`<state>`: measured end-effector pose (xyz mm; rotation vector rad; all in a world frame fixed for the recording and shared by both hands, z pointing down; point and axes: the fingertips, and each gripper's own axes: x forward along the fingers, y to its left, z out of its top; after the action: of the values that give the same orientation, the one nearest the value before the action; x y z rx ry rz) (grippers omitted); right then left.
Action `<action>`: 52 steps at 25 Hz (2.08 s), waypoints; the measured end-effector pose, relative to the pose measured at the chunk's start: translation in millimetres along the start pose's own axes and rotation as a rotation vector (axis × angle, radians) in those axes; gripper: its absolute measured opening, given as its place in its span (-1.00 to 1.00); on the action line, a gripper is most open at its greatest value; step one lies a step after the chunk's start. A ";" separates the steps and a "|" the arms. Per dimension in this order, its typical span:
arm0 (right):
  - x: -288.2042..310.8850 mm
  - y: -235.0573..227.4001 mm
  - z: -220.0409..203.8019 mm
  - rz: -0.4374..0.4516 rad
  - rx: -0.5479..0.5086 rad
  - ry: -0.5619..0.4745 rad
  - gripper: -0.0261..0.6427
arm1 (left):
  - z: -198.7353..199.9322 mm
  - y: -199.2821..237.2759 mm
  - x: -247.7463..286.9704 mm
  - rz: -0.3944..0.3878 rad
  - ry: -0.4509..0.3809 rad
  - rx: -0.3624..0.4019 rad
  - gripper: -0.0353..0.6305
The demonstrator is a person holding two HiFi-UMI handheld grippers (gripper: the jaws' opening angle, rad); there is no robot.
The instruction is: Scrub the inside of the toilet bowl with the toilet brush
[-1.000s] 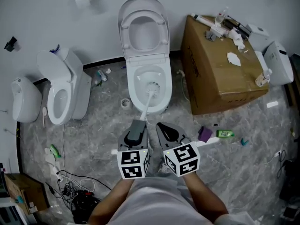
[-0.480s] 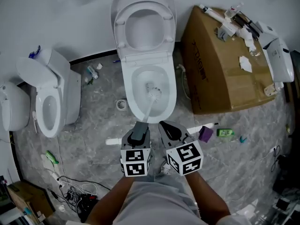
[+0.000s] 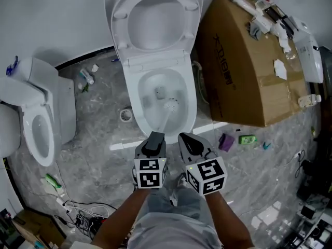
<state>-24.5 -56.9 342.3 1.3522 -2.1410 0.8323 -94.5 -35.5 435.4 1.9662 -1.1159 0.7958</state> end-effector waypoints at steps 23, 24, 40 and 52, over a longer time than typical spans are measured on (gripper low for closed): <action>106.9 -78.1 -77.6 0.025 0.055 -0.010 -0.93 | -7.8 4.9 162.8 -0.043 -0.002 0.123 -0.42; 107.9 -79.1 -80.0 0.032 0.056 -0.010 -0.93 | -5.4 5.3 166.1 -0.037 -0.008 0.121 -0.42; 119.9 -92.8 -113.7 0.131 0.038 0.028 -0.93 | 34.1 43.8 191.3 0.121 -0.108 0.108 -0.42; 120.0 -84.5 -116.7 0.178 -0.020 0.050 -0.93 | 24.0 86.9 162.5 0.253 -0.112 0.053 -0.42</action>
<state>12.3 -77.5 525.0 1.1314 -2.2483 0.8998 -97.6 -157.6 575.4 1.9571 -1.4441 0.8610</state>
